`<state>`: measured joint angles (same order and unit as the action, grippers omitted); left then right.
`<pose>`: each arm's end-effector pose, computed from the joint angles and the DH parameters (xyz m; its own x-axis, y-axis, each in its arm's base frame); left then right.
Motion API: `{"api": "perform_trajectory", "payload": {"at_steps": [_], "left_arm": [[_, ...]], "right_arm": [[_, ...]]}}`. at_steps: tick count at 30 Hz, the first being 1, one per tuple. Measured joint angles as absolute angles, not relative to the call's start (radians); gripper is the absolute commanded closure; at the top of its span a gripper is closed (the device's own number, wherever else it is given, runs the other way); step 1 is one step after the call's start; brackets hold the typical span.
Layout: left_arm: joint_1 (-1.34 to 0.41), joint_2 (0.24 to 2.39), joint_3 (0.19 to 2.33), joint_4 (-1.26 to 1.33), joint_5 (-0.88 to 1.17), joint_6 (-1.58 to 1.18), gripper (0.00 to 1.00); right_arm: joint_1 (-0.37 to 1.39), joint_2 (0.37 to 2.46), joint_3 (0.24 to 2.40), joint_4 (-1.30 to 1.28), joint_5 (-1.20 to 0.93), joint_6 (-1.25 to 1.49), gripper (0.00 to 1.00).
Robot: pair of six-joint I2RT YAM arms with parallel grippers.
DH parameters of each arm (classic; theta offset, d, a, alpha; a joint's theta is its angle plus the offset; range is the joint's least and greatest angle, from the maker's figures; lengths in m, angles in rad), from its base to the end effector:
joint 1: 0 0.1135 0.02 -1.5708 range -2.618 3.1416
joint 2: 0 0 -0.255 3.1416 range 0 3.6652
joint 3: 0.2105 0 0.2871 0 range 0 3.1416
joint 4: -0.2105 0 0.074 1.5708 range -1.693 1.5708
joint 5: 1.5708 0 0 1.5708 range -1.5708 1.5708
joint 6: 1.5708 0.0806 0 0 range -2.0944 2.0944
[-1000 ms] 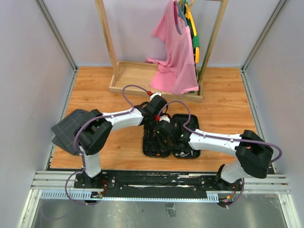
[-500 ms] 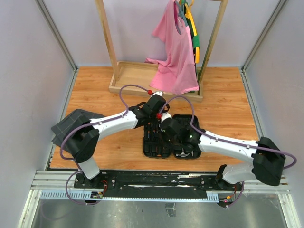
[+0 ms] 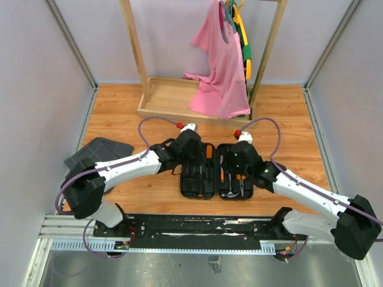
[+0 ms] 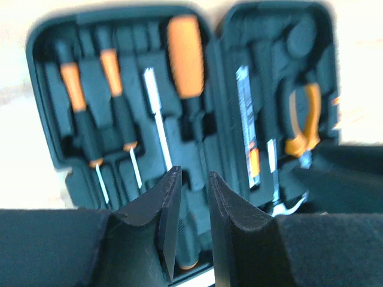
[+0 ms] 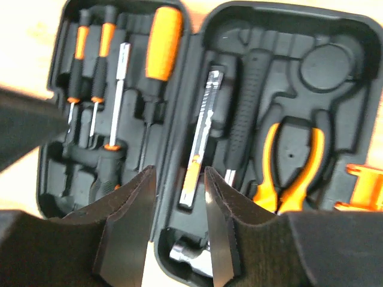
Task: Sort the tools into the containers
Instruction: Adjust the screwdriver in the storage box.
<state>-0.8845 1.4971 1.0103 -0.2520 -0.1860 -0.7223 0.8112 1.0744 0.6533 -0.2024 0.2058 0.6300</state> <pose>0.2591 -0.2928 0.1863 -0.7655 -0.0908 -0.6370 0.2233 0.8910 -0.3953 0.2209 0.2087 0.1884 -0.6758 0.1259 -0.7263 -0.2443 0.8913 0.3819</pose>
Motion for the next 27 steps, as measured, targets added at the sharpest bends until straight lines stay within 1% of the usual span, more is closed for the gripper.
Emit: {"api": "perform_trajectory", "payload": {"at_steps": [3, 9, 15, 20, 27], "left_arm": [[-0.914, 1.497, 0.954, -0.296, -0.176, -0.759, 0.71], [-1.012, 1.497, 0.92, -0.382, -0.162, -0.823, 0.71], [-1.053, 1.509, 0.925, -0.438, -0.165, -0.859, 0.68], [-1.072, 1.57, 0.965, -0.49, -0.189, -0.869, 0.66], [-1.077, 1.61, 1.011, -0.529, -0.224, -0.873, 0.67]], "right_arm": [[0.749, 1.07, 0.644, -0.207, 0.201, 0.638, 0.59], [0.703, 1.042, 0.64, -0.207, 0.187, 0.64, 0.59], [0.665, 1.007, 0.592, -0.206, 0.171, 0.644, 0.57], [0.659, 0.995, 0.577, -0.206, 0.149, 0.647, 0.57], [0.656, 0.978, 0.574, -0.205, 0.138, 0.646, 0.56]]}}
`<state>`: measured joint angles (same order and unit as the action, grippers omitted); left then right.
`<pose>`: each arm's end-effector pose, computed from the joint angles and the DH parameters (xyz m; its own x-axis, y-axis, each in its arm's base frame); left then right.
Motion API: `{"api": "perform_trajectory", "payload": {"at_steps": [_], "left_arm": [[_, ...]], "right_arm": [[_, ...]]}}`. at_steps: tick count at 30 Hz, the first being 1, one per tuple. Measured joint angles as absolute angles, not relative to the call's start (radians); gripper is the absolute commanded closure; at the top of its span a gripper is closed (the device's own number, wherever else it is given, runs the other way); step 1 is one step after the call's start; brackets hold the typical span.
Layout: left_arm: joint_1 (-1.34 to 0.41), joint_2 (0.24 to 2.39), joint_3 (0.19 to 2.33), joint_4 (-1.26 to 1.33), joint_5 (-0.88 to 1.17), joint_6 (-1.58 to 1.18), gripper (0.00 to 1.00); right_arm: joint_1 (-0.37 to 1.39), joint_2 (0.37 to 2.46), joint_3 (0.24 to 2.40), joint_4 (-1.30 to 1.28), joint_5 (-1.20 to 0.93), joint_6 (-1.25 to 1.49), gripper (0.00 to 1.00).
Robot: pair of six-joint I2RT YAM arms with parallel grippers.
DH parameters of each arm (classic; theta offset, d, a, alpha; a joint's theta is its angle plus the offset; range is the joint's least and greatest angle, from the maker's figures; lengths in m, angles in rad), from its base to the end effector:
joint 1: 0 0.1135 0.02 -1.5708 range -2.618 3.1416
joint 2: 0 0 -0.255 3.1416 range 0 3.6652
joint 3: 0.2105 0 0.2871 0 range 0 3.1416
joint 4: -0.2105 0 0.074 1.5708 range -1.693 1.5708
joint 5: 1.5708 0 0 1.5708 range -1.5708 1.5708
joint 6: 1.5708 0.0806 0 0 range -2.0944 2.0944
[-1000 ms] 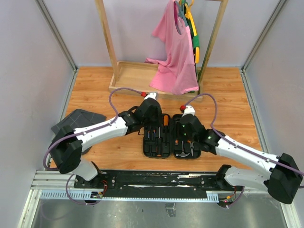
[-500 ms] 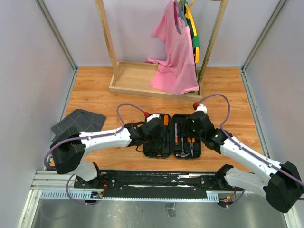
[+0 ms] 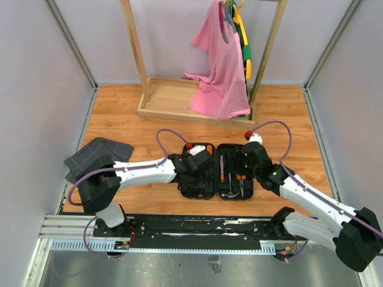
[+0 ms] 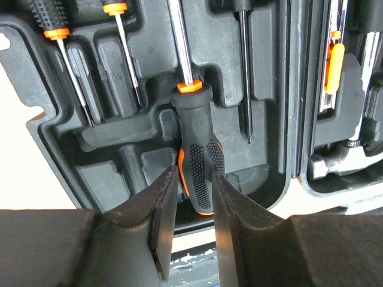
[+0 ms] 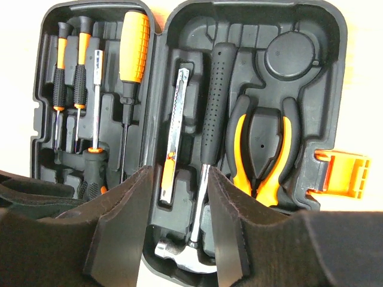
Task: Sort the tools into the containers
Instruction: Adjust the screwdriver in the storage box.
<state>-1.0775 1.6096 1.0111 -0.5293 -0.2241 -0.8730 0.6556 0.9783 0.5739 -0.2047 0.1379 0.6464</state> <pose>0.1867 -0.3095 0.1218 -0.8984 0.0932 -0.4293 0.1950 0.9603 -0.1995 0.2331 0.1653 0.1817 -0.6719 0.2359 -0.7021 -0.1375 0.8917 0.4312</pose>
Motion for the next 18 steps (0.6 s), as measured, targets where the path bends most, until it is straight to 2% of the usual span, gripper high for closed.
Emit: {"api": "perform_trajectory", "payload": {"at_steps": [11, 18], "left_arm": [[-1.082, 1.64, 1.029, -0.52, -0.235, -0.873, 0.68], [-1.082, 1.637, 1.018, -0.506, -0.233, -0.872, 0.76]], "right_arm": [[0.655, 1.02, 0.57, -0.197, 0.123, 0.646, 0.55], [0.654, 1.101, 0.61, -0.197, 0.096, 0.646, 0.52]]}}
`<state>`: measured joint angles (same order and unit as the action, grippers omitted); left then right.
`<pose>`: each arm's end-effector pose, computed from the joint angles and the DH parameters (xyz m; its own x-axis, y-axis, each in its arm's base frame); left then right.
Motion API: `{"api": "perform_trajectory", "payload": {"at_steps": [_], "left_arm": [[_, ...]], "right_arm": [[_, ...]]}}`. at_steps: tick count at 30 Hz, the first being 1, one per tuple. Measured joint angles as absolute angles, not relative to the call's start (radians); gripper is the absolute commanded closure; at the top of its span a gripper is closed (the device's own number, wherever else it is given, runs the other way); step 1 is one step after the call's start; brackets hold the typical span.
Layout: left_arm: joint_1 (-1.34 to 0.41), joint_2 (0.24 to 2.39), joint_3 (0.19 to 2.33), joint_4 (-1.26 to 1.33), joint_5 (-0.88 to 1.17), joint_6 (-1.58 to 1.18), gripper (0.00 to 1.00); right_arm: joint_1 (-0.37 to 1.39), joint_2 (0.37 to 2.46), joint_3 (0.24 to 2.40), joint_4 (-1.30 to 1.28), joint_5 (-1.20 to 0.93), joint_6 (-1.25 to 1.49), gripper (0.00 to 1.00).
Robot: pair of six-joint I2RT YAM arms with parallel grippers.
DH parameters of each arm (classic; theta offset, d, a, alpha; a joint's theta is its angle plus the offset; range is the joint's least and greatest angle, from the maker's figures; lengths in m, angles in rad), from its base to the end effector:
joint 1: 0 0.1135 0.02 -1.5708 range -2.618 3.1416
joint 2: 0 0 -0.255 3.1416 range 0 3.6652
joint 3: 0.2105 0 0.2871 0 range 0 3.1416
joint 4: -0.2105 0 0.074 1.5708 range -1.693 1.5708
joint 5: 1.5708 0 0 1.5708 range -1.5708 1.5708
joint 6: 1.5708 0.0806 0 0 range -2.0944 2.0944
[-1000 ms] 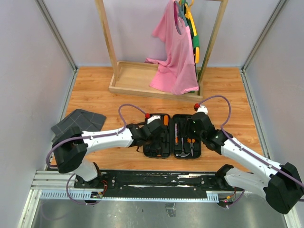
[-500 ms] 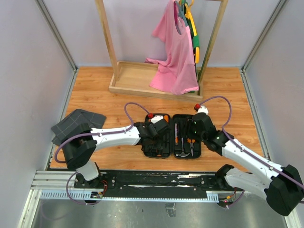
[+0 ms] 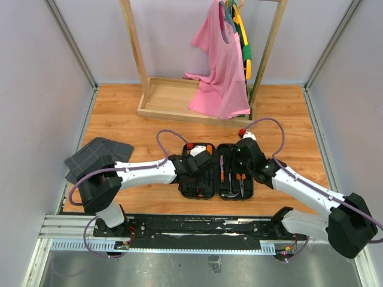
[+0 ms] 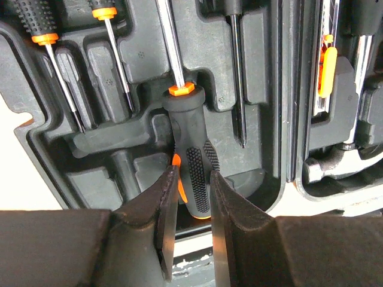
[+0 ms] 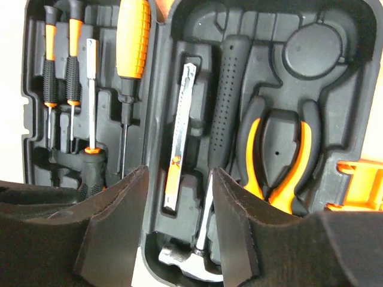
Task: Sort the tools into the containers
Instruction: Adjust the screwdriver in the storage box.
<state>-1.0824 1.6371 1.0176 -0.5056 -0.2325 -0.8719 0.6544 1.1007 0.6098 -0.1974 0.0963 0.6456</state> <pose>0.1881 -0.3145 0.1162 -0.8946 0.0960 -0.4365 0.1988 0.9602 -0.1963 0.2423 0.1761 0.1634 -0.7316 0.1935 -0.6536 -0.1336 0.8995 0.4159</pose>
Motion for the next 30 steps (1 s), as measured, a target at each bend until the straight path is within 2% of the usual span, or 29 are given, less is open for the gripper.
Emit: {"api": "perform_trajectory", "payload": {"at_steps": [12, 21, 30], "left_arm": [[-1.082, 1.564, 0.9, -0.389, -0.231, -0.858, 0.78], [-1.082, 1.56, 0.895, -0.38, -0.229, -0.85, 0.78], [-1.082, 1.555, 0.886, -0.37, -0.228, -0.851, 0.78]], "right_arm": [[0.654, 1.281, 0.783, -0.204, 0.059, 0.649, 0.53], [0.654, 1.508, 0.934, -0.192, -0.003, 0.684, 0.67], [0.655, 1.673, 1.02, -0.156, -0.094, 0.686, 0.75]]}}
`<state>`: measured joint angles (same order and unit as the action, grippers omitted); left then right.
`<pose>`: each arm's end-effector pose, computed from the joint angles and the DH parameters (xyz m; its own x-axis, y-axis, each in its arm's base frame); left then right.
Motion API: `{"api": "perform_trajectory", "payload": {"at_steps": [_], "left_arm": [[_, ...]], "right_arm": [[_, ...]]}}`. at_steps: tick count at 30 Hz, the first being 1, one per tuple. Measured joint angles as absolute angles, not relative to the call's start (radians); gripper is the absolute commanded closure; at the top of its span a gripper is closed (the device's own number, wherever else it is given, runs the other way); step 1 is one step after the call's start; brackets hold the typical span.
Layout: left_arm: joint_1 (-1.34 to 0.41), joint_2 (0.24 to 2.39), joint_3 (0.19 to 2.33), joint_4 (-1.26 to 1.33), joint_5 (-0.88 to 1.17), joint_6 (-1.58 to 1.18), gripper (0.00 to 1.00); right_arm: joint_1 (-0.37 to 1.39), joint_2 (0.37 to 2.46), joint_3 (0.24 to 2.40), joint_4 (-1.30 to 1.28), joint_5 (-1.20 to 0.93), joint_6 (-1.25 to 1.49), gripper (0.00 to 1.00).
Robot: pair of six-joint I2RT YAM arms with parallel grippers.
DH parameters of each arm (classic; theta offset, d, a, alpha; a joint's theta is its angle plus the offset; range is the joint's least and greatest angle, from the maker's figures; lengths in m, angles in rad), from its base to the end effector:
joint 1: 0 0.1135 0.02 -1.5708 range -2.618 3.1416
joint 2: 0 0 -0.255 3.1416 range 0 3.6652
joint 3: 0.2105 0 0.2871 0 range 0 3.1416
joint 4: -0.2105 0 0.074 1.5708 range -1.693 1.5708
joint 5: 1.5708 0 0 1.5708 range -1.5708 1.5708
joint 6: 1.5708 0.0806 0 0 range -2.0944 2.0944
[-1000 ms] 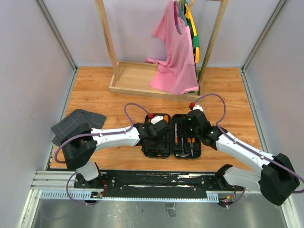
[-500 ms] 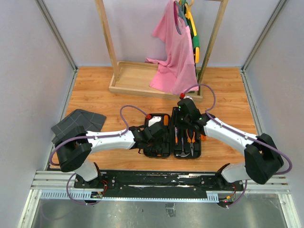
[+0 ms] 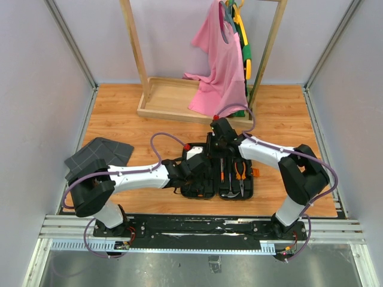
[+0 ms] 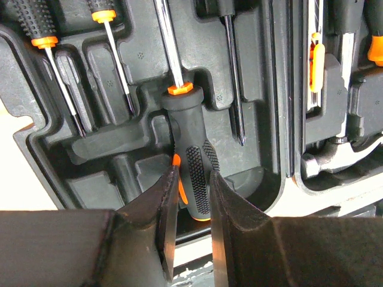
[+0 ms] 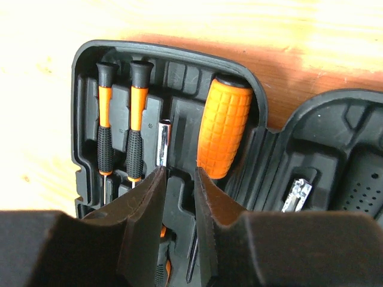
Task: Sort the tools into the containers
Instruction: Adjust the screwdriver in the storage box.
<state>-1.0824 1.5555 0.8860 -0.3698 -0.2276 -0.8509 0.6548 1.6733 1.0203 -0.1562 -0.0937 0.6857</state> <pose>0.1807 -0.3012 0.1098 -0.8732 0.0823 -0.4804 0.2277 0.9403 -0.2528 0.3222 0.2569 0.1326 -0.8607 0.1340 -0.4912 -0.1454 0.8599 0.4894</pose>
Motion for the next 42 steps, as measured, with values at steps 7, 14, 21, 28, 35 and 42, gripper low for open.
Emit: {"api": "perform_trajectory", "payload": {"at_steps": [7, 14, 21, 28, 35, 42], "left_arm": [[-1.082, 1.549, 0.876, -0.358, -0.227, -0.857, 0.78], [-1.082, 1.545, 0.868, -0.348, -0.227, -0.858, 0.78], [-1.082, 1.538, 0.856, -0.334, -0.227, -0.858, 0.79], [-1.082, 1.534, 0.85, -0.327, -0.227, -0.858, 0.79], [-1.082, 1.53, 0.841, -0.315, -0.224, -0.858, 0.79], [-1.082, 1.53, 0.838, -0.311, -0.223, -0.858, 0.8]], "right_arm": [[0.655, 1.708, 1.037, -0.139, -0.123, 0.686, 0.8], [0.655, 1.737, 1.058, -0.111, -0.147, 0.686, 0.83], [0.655, 1.769, 1.084, -0.107, -0.15, 0.686, 0.87], [0.655, 1.791, 1.107, -0.128, -0.136, 0.684, 0.93], [0.657, 1.813, 1.158, -0.194, -0.116, 0.67, 0.99], [0.674, 1.865, 1.239, -0.275, -0.077, 0.633, 0.99]]}}
